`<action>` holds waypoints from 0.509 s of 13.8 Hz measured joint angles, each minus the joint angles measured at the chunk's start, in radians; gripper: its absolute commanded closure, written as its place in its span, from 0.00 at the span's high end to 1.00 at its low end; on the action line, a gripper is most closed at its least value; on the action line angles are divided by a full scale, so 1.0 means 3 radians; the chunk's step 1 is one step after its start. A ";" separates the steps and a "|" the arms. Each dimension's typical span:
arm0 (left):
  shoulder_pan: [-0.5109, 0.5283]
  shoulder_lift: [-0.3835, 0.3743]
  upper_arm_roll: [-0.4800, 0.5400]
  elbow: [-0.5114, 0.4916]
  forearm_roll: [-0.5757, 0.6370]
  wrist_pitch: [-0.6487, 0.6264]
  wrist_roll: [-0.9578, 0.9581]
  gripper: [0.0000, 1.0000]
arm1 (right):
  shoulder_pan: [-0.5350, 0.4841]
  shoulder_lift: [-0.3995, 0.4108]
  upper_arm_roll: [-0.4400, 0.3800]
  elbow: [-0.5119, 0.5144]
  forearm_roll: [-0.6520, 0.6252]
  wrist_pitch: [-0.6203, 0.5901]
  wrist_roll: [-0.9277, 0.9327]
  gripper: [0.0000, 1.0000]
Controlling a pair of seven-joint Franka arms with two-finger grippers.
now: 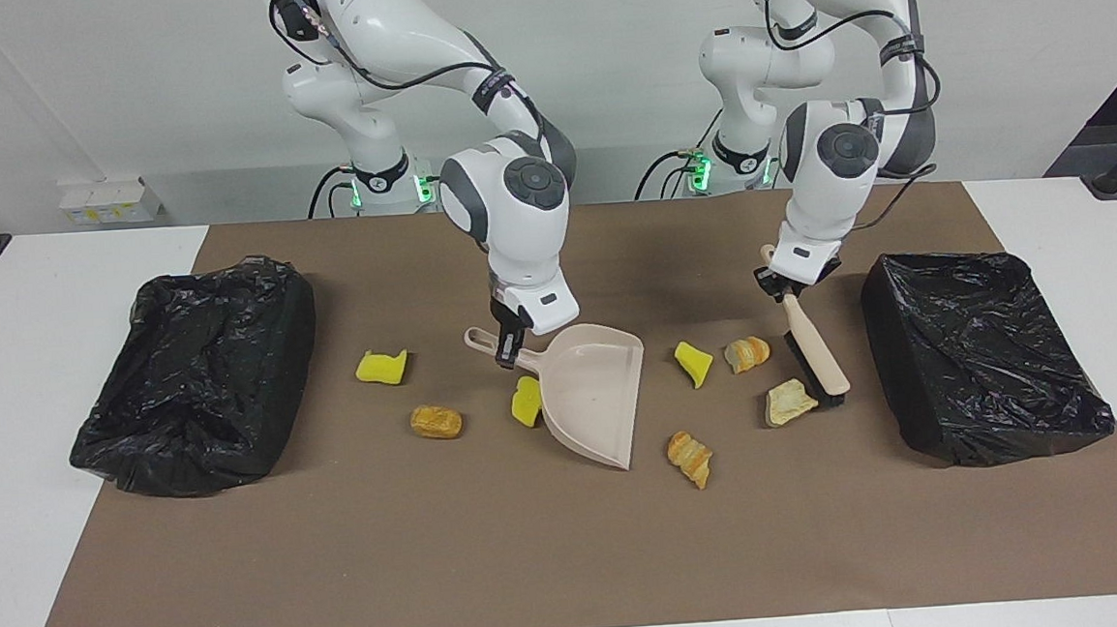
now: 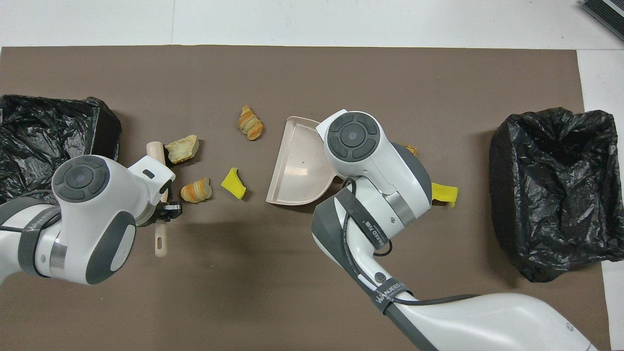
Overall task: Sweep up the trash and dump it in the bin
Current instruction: 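Sweep bread and sponge pieces into the dustpan with the left gripper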
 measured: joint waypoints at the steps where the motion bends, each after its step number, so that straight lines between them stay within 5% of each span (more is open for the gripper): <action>1: -0.0070 0.0001 -0.0004 -0.0001 -0.0002 0.0000 -0.0001 0.00 | -0.0003 0.0000 0.0000 0.0000 0.0000 0.0000 0.0000 0.00; 7: -0.0616 -0.0001 -0.0033 0.0002 -0.0210 0.0031 -0.0185 0.00 | -0.0016 0.0000 -0.0001 -0.0008 0.0000 0.0000 0.0000 0.00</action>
